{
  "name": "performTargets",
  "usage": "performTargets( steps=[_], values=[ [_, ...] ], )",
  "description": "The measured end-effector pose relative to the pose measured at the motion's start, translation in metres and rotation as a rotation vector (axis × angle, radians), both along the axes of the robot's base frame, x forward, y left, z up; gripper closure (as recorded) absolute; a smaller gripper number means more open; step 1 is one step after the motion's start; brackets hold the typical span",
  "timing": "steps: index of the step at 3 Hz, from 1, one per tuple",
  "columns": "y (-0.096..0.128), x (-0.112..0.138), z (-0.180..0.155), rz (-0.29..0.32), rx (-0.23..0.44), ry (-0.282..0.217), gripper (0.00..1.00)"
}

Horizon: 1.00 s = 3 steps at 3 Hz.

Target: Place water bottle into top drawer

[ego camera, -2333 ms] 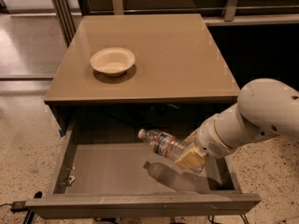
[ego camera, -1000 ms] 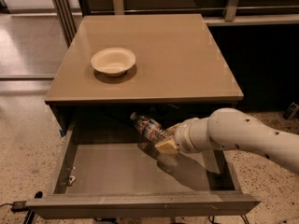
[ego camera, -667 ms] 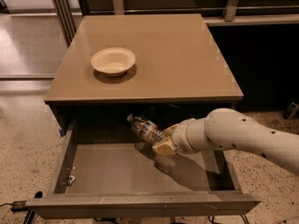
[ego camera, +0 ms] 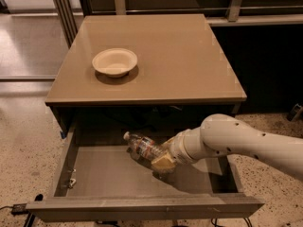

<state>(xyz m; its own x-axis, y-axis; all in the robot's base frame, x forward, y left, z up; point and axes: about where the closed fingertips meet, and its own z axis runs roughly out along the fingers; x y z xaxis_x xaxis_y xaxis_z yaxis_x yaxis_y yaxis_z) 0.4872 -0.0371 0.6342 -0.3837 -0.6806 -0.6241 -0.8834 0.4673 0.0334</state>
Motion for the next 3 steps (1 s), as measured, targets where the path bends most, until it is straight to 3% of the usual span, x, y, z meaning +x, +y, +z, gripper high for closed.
performTargets(
  steps=[1, 3],
  values=[
    [0.0005, -0.0018, -0.0017, 0.006, -0.002, 0.007, 1.0],
    [0.0005, -0.0018, -0.0017, 0.006, -0.002, 0.007, 0.58]
  ],
)
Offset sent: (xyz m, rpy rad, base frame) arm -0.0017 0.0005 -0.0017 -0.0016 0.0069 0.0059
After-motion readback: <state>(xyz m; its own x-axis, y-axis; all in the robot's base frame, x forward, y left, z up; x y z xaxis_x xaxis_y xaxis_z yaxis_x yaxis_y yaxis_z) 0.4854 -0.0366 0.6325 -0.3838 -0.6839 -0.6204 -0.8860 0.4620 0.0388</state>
